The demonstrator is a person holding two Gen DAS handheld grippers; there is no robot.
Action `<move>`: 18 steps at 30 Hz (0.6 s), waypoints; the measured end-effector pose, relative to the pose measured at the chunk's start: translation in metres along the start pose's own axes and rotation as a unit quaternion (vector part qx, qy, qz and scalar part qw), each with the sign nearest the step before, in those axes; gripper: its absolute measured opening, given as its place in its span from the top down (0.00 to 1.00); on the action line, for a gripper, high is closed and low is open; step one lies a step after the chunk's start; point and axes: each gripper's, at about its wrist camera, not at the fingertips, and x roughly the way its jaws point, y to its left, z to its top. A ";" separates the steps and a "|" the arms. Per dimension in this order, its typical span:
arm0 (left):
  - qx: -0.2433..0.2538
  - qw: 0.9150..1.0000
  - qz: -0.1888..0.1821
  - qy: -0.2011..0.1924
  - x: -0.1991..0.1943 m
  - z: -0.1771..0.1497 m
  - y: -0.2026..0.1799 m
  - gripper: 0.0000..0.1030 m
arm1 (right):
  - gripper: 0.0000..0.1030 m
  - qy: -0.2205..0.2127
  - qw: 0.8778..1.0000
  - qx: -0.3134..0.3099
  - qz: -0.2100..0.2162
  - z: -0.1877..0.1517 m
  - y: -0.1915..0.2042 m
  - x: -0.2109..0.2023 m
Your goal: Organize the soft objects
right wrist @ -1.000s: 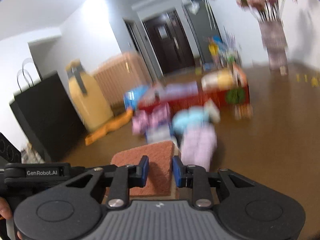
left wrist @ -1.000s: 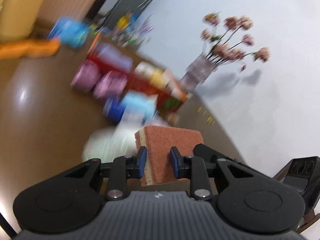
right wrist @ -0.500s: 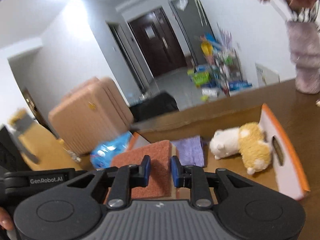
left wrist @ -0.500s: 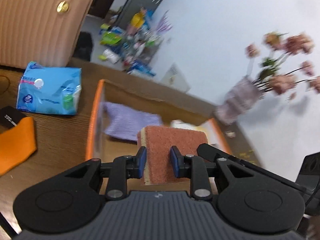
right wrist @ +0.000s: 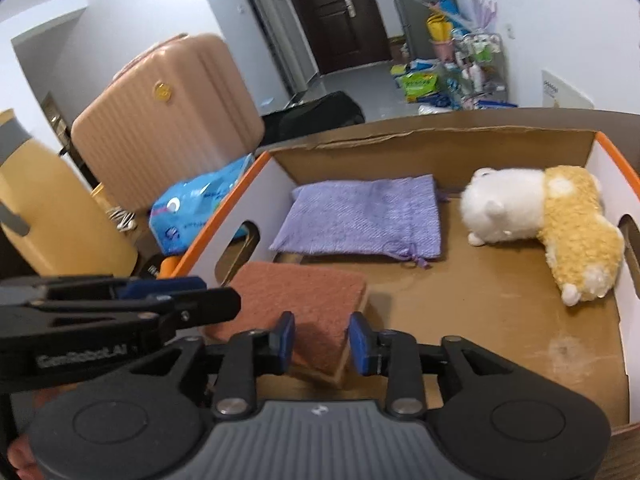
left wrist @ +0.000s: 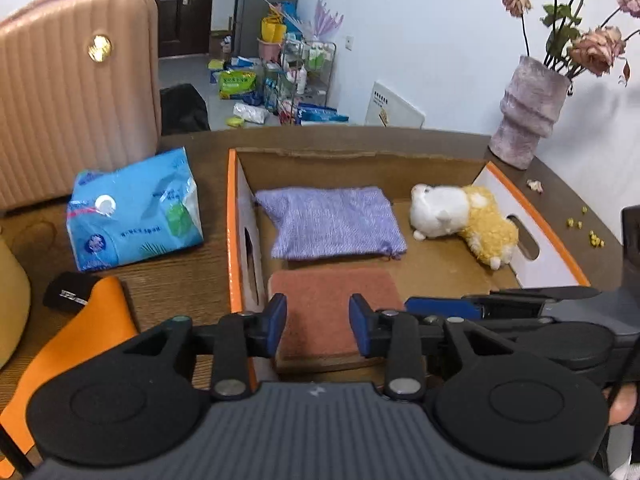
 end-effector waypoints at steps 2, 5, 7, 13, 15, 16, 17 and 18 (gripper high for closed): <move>-0.001 1.000 0.004 -0.009 -0.015 0.004 -0.004 0.64 | 0.67 -0.011 1.000 -0.010 -0.003 0.003 0.001 -0.020; 0.003 1.000 0.008 -0.028 -0.040 0.010 -0.011 0.58 | 0.65 -0.043 0.999 -0.026 -0.014 0.010 0.002 -0.062; 0.010 0.999 0.011 -0.042 -0.061 0.013 -0.017 0.55 | 0.63 -0.069 0.996 -0.039 -0.028 0.014 0.002 -0.097; 0.026 0.995 0.024 -0.088 -0.126 0.008 -0.038 0.40 | 0.51 -0.134 0.985 -0.069 -0.086 0.007 -0.011 -0.199; 0.028 0.994 0.024 -0.101 -0.144 0.003 -0.046 0.36 | 0.45 -0.152 0.980 -0.071 -0.109 -0.003 -0.015 -0.226; 0.026 0.994 0.021 -0.105 -0.151 0.001 -0.050 0.33 | 0.44 -0.157 0.979 -0.069 -0.113 -0.007 -0.017 -0.235; 0.025 0.993 0.021 -0.110 -0.158 -0.002 -0.054 0.32 | 0.43 -0.161 0.978 -0.066 -0.114 -0.012 -0.019 -0.243; 0.024 0.993 0.022 -0.116 -0.164 -0.005 -0.057 0.31 | 0.43 -0.163 0.978 -0.064 -0.115 -0.016 -0.020 -0.250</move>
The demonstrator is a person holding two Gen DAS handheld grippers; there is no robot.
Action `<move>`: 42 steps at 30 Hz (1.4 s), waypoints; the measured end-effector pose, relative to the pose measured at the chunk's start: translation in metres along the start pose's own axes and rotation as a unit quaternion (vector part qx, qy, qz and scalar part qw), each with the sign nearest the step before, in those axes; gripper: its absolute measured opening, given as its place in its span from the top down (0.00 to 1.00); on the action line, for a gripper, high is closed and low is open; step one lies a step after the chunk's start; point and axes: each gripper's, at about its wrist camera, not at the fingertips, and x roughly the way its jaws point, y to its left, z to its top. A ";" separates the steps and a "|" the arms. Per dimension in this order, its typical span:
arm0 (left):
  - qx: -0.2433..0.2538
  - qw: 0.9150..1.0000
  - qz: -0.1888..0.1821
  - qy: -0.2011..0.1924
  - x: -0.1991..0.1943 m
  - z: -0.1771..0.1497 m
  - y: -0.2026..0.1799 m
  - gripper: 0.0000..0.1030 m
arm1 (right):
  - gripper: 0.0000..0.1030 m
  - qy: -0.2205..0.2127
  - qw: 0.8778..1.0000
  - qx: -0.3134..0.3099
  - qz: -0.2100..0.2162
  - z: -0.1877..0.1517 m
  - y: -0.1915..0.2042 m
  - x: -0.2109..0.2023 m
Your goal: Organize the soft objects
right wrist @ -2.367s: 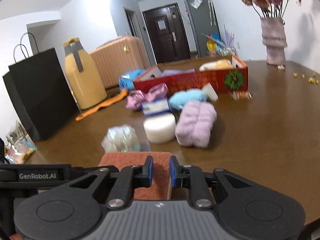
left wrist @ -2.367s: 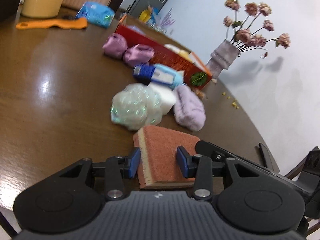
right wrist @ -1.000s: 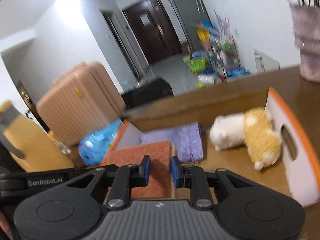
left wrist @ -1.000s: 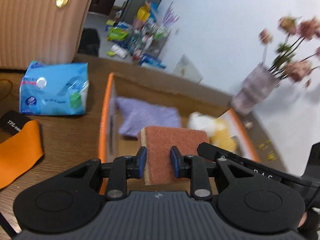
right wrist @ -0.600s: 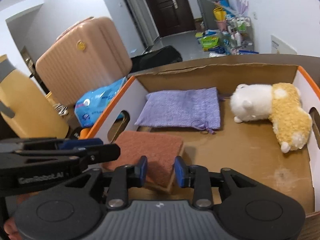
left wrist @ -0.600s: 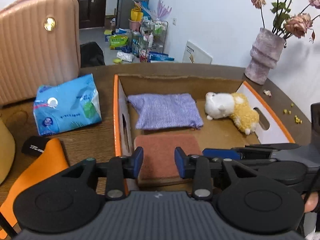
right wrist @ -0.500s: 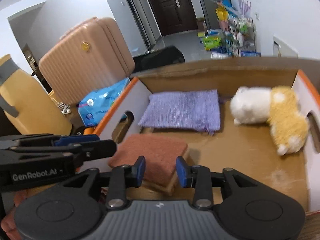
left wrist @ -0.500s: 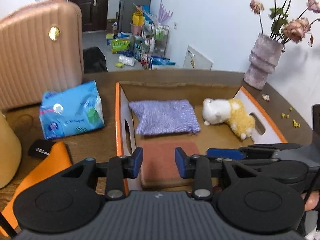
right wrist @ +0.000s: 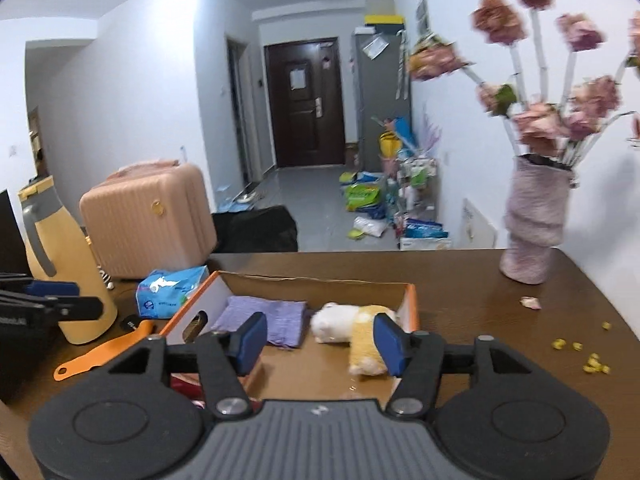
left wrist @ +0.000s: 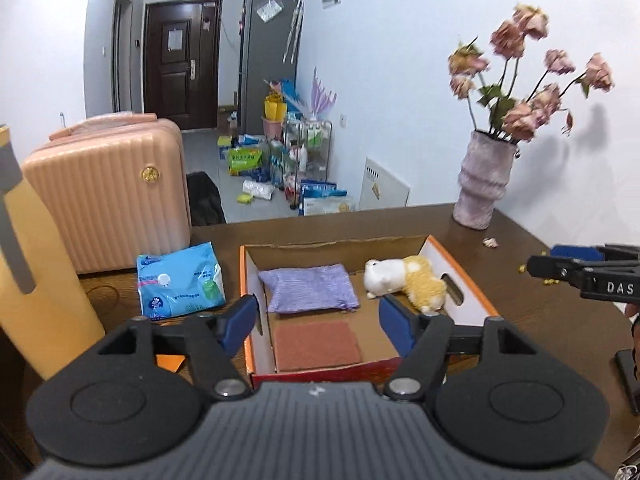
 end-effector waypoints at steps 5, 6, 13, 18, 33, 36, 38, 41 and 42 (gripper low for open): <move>-0.008 0.999 -0.004 -0.042 -0.040 -0.029 -0.017 0.22 | 0.36 -0.044 0.999 -0.012 -0.006 -0.029 0.002 -0.047; 0.000 0.999 -0.005 -0.039 -0.044 -0.035 -0.020 0.22 | 0.35 -0.053 0.998 -0.021 -0.008 -0.036 0.007 -0.054; 0.020 0.997 -0.008 -0.080 -0.096 -0.093 -0.041 0.17 | 0.33 -0.082 0.996 -0.039 -0.002 -0.085 0.020 -0.097; 0.035 0.995 -0.006 -0.095 -0.119 -0.145 -0.054 0.13 | 0.31 -0.077 0.996 -0.045 0.006 -0.132 0.033 -0.118; -0.041 0.997 0.026 -0.064 -0.142 -0.239 -0.040 0.13 | 0.30 -0.019 0.999 -0.024 0.036 -0.238 0.071 -0.141; -0.044 0.997 0.032 -0.060 -0.128 -0.233 -0.029 0.13 | 0.30 -0.017 0.999 -0.019 0.042 -0.230 0.071 -0.129; -0.051 0.996 0.029 -0.062 -0.114 -0.225 -0.019 0.14 | 0.30 -0.017 0.999 -0.014 0.047 -0.219 0.071 -0.117; -0.068 0.995 0.020 -0.064 -0.085 -0.203 0.003 0.15 | 0.31 -0.019 0.998 -0.013 0.055 -0.196 0.070 -0.089; -0.068 0.996 0.016 -0.062 -0.071 -0.194 0.010 0.15 | 0.32 -0.021 0.998 -0.017 0.057 -0.187 0.072 -0.078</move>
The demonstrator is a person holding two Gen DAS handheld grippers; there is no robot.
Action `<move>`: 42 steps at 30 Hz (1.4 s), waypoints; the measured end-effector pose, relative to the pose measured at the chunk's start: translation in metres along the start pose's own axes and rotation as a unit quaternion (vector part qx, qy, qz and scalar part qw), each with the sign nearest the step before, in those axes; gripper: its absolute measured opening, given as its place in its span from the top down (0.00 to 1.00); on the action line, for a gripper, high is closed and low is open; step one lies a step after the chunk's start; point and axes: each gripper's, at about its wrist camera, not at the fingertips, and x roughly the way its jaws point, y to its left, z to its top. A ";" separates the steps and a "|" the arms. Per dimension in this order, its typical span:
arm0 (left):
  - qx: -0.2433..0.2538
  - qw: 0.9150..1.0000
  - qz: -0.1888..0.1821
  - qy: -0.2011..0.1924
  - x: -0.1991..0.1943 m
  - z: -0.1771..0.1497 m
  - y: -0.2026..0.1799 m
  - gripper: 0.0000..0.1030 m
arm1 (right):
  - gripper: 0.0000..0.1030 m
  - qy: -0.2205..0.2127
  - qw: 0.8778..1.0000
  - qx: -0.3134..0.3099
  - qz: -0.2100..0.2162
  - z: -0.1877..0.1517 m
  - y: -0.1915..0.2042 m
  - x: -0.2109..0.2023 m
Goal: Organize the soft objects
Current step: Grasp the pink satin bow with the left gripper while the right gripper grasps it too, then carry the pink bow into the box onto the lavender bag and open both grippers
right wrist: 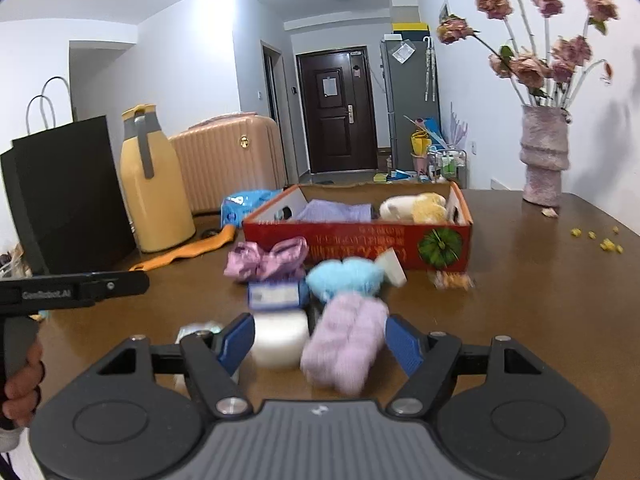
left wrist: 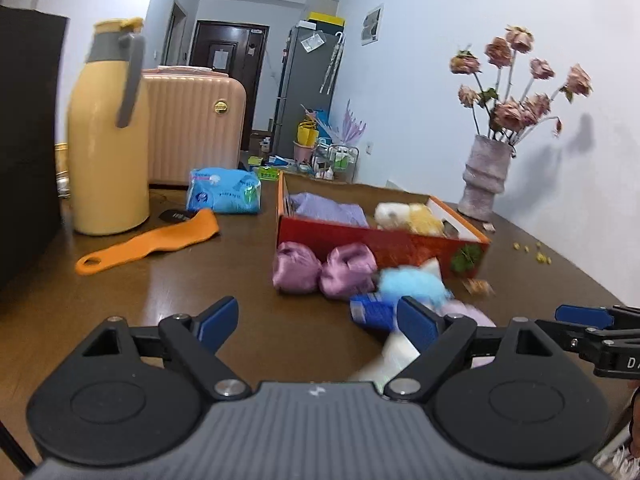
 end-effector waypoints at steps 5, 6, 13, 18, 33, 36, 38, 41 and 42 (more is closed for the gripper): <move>0.022 0.999 -0.006 0.042 0.091 0.033 0.021 0.20 | 0.39 0.016 0.999 -0.005 0.032 0.043 -0.001 0.084; 0.018 0.998 -0.008 0.054 0.108 0.037 0.026 0.21 | 0.41 0.026 0.999 -0.001 0.041 0.050 -0.001 0.104; -0.085 0.989 -0.068 0.098 0.181 0.033 0.065 0.39 | 0.51 0.091 0.993 0.039 0.060 0.062 -0.004 0.202; -0.118 0.981 -0.118 0.096 0.191 0.020 0.080 0.68 | 0.75 0.119 0.989 0.047 0.069 0.051 -0.003 0.230; -0.071 0.992 -0.102 0.015 0.097 0.038 0.029 0.81 | 0.92 0.029 0.996 0.007 0.082 0.074 0.014 0.137; -0.059 0.992 -0.107 -0.029 0.046 0.038 0.005 0.81 | 0.92 -0.015 0.996 0.003 0.084 0.073 0.018 0.081; -0.067 0.990 -0.115 -0.044 0.016 0.032 -0.008 0.81 | 0.92 -0.035 0.995 0.010 0.090 0.067 0.017 0.045; -0.075 0.987 -0.135 -0.047 -0.015 0.021 -0.025 0.81 | 0.93 -0.050 0.994 0.029 0.096 0.054 0.011 0.002; -0.072 0.987 -0.138 -0.045 -0.021 0.019 -0.030 0.81 | 0.92 -0.051 0.993 0.036 0.096 0.050 0.009 -0.008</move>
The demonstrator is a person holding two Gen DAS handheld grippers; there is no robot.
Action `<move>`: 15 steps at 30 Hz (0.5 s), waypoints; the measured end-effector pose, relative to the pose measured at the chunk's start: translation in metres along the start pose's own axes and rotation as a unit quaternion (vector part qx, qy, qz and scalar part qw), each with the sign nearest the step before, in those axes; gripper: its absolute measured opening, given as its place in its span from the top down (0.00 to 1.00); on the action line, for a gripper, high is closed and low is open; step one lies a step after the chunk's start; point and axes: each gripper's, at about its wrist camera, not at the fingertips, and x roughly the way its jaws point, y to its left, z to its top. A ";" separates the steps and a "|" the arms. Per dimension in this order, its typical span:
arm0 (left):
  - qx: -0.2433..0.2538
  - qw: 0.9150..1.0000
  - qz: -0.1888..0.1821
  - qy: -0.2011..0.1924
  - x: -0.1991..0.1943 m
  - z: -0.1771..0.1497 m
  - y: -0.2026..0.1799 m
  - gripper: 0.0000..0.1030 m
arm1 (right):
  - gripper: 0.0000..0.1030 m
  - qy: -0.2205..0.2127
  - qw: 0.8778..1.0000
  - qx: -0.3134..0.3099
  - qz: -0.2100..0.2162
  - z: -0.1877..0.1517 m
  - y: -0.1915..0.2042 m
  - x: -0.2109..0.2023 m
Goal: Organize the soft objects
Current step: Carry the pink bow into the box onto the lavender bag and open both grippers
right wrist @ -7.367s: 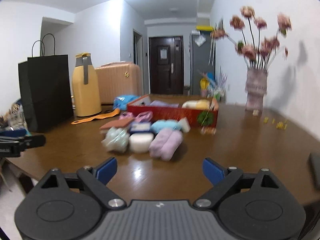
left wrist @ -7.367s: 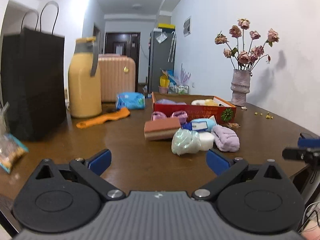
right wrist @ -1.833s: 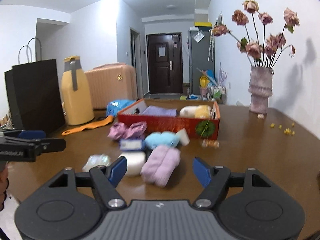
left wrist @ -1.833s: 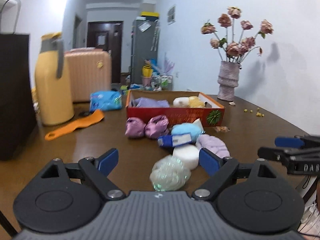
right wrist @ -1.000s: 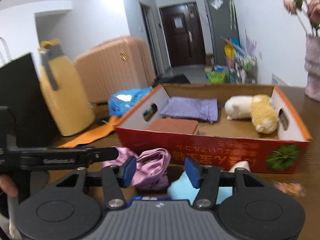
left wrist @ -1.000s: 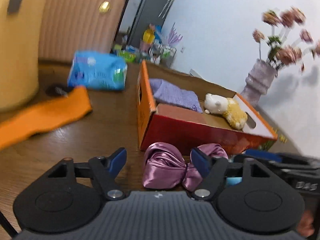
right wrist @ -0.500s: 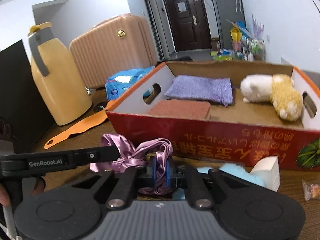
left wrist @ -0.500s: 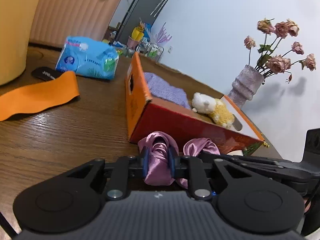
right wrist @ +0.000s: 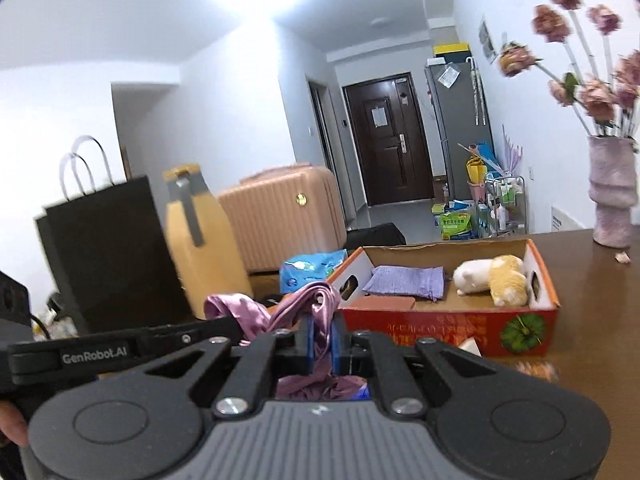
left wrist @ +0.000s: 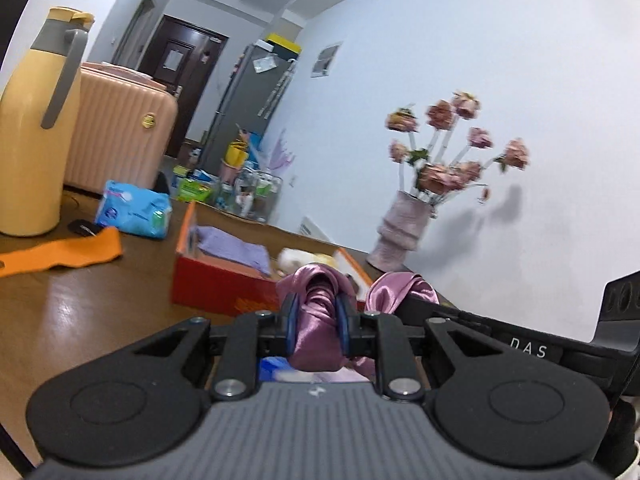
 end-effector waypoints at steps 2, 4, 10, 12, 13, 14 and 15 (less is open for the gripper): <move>0.009 1.000 -0.002 0.004 -0.007 -0.003 -0.012 0.81 | 0.92 0.000 1.000 0.009 -0.004 -0.004 -0.003 -0.013; 0.016 1.000 -0.004 0.004 -0.012 -0.004 -0.021 0.81 | 0.92 -0.003 1.000 0.017 -0.006 -0.005 -0.006 -0.023; 0.023 1.000 -0.011 -0.002 -0.018 -0.002 -0.035 0.81 | 0.92 -0.026 1.000 0.016 -0.005 -0.003 -0.006 -0.041; 0.023 1.000 -0.014 -0.004 -0.017 0.001 -0.036 0.81 | 0.92 -0.030 0.999 0.017 -0.005 -0.002 -0.008 -0.041; 0.025 1.000 -0.016 -0.004 -0.015 0.004 -0.037 0.81 | 0.92 -0.032 0.999 0.015 -0.007 0.000 -0.009 -0.040; 0.027 0.999 -0.016 -0.005 -0.012 0.007 -0.037 0.81 | 0.92 -0.034 0.999 0.011 -0.009 0.002 -0.008 -0.039; 0.030 0.999 -0.017 -0.007 -0.009 0.011 -0.037 0.81 | 0.92 -0.036 0.999 0.006 -0.012 0.004 -0.008 -0.037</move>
